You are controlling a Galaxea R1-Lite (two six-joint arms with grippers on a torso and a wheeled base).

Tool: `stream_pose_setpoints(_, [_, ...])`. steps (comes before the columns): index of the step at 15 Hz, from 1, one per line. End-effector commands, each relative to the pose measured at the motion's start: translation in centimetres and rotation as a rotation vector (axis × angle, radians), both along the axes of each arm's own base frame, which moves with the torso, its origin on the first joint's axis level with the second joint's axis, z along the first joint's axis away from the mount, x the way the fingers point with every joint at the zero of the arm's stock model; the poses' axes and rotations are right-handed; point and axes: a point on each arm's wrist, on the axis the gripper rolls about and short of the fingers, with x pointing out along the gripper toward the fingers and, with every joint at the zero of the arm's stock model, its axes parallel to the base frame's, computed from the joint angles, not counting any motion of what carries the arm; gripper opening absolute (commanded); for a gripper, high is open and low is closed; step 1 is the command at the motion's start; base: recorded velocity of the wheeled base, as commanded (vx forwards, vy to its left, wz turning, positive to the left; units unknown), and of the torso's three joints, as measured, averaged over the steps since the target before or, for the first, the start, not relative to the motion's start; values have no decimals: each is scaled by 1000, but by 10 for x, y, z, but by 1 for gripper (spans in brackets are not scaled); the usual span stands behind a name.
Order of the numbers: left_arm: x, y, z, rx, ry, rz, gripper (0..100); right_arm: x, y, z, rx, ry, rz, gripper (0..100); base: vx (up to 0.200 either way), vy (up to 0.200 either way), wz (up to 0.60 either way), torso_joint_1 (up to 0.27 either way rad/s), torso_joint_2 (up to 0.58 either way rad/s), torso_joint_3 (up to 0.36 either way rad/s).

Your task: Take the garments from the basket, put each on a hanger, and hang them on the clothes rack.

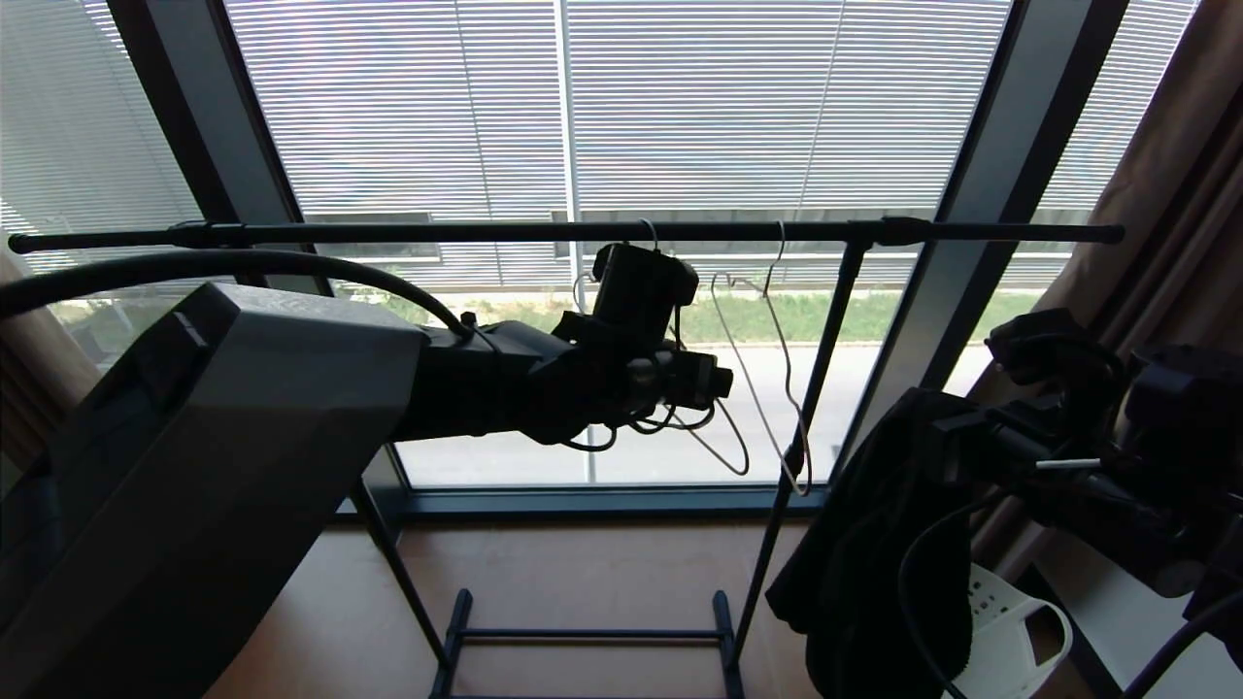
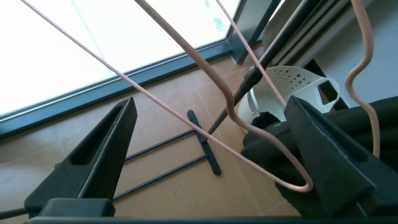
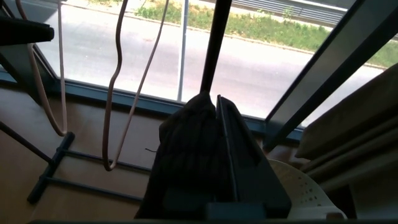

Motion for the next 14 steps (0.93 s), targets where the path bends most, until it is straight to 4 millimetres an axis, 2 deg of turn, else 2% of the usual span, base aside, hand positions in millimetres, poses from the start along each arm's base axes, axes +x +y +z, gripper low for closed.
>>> stream_pose_setpoints(1, [6,-4,-11,7,10,3,100,0,0,-1,-6,4,1,0,0,0,0,0,0,0])
stream_pose_setpoints(4, [8,-1,-18,36,25,39,100,1,0,-3,-8,10,2,0,0,0,0,0,0,0])
stream_pose_setpoints(6, [10,8,-19,51,26,100,100,0,1,-4,-8,13,5,0,0,0,0,0,0,0])
stream_pose_setpoints(10, [0,24,2,40,15,116,100,0,1,-3,-8,11,6,0,0,0,0,0,0,0])
stream_pose_setpoints(14, [-5,29,4,46,18,117,100,-1,3,-4,-9,16,14,0,0,0,0,0,0,0])
